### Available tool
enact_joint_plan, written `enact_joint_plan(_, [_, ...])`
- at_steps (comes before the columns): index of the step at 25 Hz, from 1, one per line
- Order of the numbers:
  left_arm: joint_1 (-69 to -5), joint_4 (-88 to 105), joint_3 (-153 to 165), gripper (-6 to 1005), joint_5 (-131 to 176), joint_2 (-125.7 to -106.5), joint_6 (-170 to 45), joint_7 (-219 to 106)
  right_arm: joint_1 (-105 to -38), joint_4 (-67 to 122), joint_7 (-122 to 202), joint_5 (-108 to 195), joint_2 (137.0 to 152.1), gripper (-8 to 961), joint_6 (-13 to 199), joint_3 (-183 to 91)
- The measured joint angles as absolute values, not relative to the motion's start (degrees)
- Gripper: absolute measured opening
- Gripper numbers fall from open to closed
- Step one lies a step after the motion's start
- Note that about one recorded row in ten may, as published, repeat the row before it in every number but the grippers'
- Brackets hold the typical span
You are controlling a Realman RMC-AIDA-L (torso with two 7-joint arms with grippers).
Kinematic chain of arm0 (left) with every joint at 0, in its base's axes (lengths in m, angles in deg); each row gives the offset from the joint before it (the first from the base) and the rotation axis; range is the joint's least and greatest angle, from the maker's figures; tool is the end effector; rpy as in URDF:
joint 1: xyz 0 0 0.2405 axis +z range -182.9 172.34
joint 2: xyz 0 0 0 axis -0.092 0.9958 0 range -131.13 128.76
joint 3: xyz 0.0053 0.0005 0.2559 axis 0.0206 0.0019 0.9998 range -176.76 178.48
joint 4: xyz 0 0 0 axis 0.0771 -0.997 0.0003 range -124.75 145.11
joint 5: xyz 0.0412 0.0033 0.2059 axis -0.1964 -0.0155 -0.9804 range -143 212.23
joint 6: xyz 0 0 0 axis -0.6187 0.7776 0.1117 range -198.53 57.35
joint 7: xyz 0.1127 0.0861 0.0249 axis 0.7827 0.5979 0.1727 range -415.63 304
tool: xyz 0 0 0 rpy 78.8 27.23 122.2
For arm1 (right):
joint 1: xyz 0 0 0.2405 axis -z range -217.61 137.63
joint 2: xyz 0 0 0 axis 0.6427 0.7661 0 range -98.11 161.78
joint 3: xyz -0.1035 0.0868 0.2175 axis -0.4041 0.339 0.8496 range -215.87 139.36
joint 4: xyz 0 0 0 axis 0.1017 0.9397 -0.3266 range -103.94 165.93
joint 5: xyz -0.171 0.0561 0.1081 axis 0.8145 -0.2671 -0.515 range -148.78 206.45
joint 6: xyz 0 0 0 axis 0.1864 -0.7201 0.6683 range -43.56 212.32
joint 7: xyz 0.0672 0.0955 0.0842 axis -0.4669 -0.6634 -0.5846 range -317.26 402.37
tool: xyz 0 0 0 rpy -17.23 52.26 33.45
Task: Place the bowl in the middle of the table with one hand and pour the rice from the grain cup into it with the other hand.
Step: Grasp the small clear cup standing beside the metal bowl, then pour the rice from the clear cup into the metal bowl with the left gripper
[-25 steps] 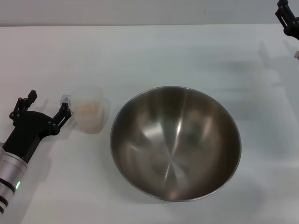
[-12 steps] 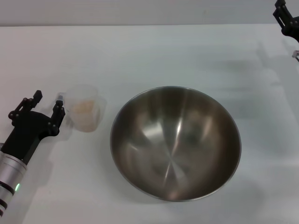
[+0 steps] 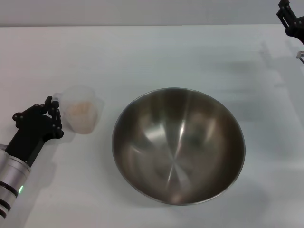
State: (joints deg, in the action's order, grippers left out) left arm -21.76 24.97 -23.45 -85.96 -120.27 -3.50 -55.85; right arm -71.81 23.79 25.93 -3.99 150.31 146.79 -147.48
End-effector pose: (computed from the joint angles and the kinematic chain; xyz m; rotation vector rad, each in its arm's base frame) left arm -0.3359 0.2651 -0.0656 -1.8232 -0.5144 -0.5771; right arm 0.3116 0.3768 0.0106 -1.5160 0.6131 0.7987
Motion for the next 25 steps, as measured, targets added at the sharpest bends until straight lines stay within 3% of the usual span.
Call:
enact_joint_plan(7, [-21.8,26.0,-23.5,30,-85.9,-120.27,-2.9,-55.9,-71.6,23.8,25.9,-4.0,150.35,759,147.1,-147.5])
enact_joint_plan(15, [-22.3,26.6,-23.9,20,-85.7,-120.36,3.8,-50.8,-71.4,23.8,26.2,-3.9,150.48,759,147.6,-147.6])
enact_joint_plan(25, [-26.2,26.5,-15.9,21,-86.5,-120.23,20.6,-16.8,-71.5,23.8,26.3,-4.3,149.92,759,147.7,-147.5])
